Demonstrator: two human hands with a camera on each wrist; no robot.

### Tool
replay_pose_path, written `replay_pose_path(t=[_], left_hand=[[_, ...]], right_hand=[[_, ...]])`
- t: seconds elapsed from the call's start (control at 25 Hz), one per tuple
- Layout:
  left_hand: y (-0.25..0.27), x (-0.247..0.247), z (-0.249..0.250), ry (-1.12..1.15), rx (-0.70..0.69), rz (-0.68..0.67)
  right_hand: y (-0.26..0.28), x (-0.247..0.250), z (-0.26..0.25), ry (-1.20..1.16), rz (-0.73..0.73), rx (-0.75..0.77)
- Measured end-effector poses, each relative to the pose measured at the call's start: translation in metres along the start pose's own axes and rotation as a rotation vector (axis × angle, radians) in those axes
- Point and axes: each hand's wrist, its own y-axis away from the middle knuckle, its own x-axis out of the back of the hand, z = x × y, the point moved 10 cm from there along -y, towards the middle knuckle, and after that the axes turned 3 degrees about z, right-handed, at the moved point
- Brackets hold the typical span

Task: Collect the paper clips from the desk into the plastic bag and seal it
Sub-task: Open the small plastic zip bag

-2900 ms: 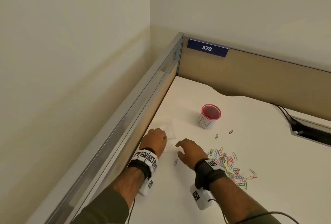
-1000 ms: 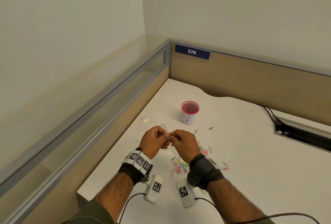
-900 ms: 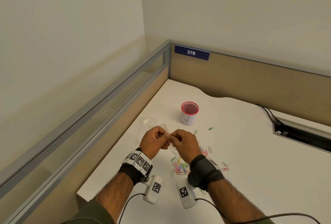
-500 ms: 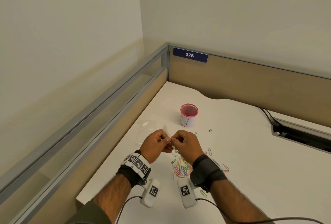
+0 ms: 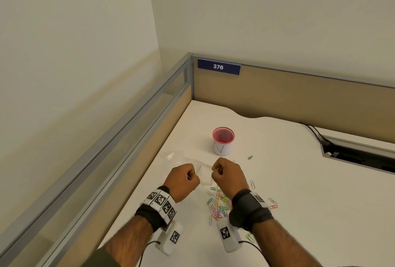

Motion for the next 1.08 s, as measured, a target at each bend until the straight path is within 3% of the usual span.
replay_pose_path(t=[0.24,0.44,0.52,0.64,0.76,0.88,1.08], left_hand=[[-0.007,-0.004,0.013,-0.074,-0.072,-0.068],[-0.001,0.009,0.006,-0.01,-0.098,-0.024],[0.002,0.003,0.005,-0.079,-0.163,-0.064],[0.008,-0.018,0.021,-0.362,-0.358,-0.074],[0.014,-0.023,0.032,-0.293,-0.461,0.018],[0.021,-0.008,0.028,-0.182,-0.403,0.135],[0.024,-0.016,0.016,-0.163,-0.272,0.144]], right_hand=[[-0.001,-0.028,-0.007,0.051,-0.174,-0.005],[-0.006,-0.012,-0.002,0.067,-0.063,-0.029],[-0.004,-0.013,-0.007,0.0,-0.11,0.008],[0.008,-0.02,-0.027,-0.099,-0.231,0.078],[0.017,-0.019,-0.035,-0.083,-0.244,0.133],[0.019,-0.004,-0.027,-0.042,-0.164,0.129],[0.032,0.029,-0.035,-0.014,-0.012,0.165]])
